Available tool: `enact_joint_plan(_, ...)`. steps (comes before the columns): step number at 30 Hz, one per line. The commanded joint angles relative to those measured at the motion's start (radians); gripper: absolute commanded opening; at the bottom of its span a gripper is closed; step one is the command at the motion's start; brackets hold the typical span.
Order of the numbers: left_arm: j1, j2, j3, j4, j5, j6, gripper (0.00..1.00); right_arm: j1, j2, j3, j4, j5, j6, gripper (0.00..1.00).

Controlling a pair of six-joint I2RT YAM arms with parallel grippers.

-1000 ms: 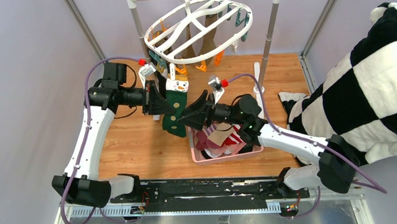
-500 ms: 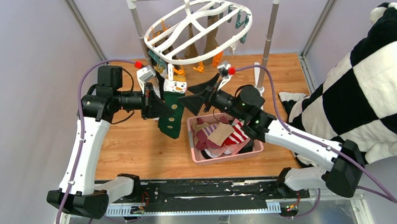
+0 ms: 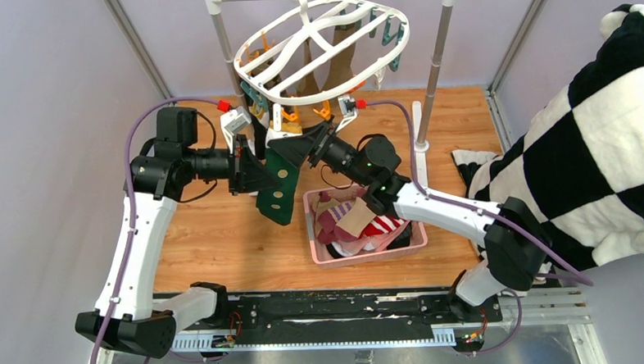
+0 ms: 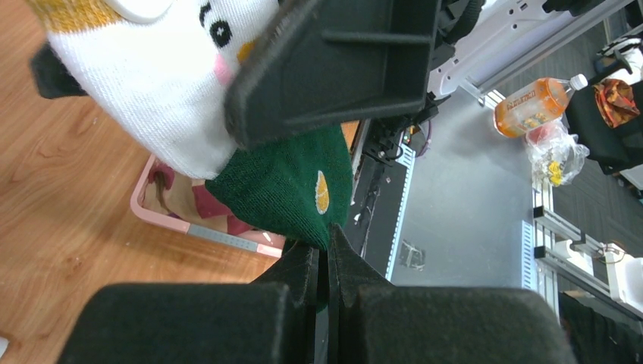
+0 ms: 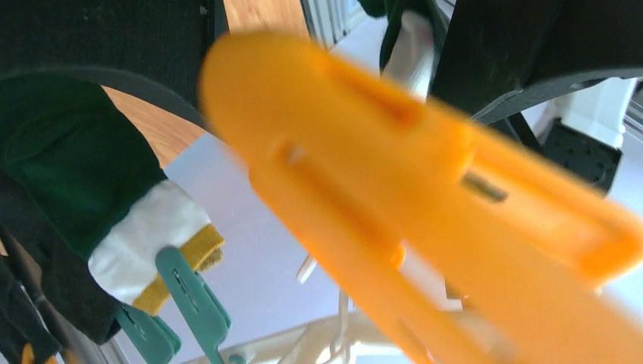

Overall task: Remove the socks clipped to the hanger
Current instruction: Remove the sock from the hanger.

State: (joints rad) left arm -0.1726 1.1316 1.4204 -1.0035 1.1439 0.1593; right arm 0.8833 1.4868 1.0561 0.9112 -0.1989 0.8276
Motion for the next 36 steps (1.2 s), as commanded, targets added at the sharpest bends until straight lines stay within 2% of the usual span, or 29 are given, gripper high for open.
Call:
enact_joint_plan(1,-0.008,-0.027,-0.009,-0.004,0.016,-0.011,0.0,-0.015,0.044,0.078,0.158,0.019,0.119,0.88)
enact_joint_plan(10,-0.008,-0.04,-0.012,-0.004,0.01,-0.015,0.0,-0.015,0.093,0.113,0.203,0.133,0.14,0.81)
enact_joint_plan(18,-0.008,-0.052,-0.016,-0.004,0.013,-0.017,0.0,-0.018,0.154,0.149,0.249,0.17,0.188,0.69)
enact_joint_plan(29,-0.008,-0.062,-0.035,-0.004,0.007,-0.015,0.0,-0.024,0.177,0.173,0.273,0.198,0.206,0.61)
enact_joint_plan(32,-0.008,-0.06,-0.038,-0.003,0.003,-0.015,0.0,-0.027,0.18,0.185,0.262,0.196,0.209,0.52)
enact_joint_plan(36,-0.008,-0.062,-0.042,-0.004,-0.002,-0.014,0.0,-0.035,0.184,0.19,0.268,0.183,0.221,0.3)
